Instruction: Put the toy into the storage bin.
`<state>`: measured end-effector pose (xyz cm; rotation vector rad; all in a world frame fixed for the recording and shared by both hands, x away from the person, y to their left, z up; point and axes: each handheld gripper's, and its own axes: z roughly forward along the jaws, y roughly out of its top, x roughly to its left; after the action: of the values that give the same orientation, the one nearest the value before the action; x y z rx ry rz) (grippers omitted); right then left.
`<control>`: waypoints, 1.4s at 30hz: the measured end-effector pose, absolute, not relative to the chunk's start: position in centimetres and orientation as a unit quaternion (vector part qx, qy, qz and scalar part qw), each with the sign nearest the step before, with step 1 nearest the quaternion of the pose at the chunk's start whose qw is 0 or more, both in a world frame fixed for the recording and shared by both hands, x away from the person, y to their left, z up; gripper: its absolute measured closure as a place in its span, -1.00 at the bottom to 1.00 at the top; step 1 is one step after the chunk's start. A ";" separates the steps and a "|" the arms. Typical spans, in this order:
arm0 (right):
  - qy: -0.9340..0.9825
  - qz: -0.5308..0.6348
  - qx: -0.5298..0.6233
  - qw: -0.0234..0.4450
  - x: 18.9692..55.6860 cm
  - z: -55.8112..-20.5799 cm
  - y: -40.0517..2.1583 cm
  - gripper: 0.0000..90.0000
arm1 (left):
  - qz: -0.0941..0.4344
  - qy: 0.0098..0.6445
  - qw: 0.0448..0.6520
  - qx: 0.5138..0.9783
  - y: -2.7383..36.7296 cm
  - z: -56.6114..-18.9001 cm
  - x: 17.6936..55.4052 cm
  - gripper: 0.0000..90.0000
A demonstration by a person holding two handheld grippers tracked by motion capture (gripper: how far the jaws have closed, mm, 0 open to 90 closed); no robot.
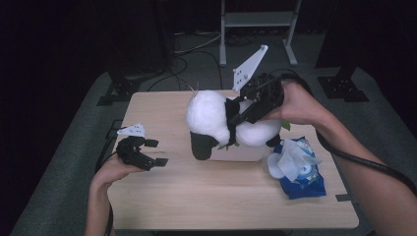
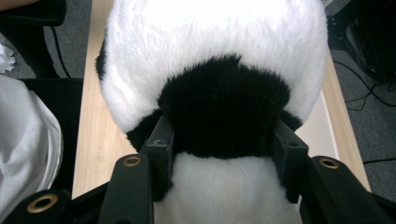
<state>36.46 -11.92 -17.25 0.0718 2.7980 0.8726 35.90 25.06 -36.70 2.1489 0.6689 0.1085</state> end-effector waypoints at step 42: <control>0.950 0.285 0.079 0.097 47.0 -23.1 -12.8 0.14 | 0.033 0.260 0.431 0.863 24.9 -37.0 36.1 -0.81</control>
<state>46.99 -12.76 -23.06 0.2335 2.8140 0.8434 36.12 24.87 -37.04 2.1528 0.6491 0.0824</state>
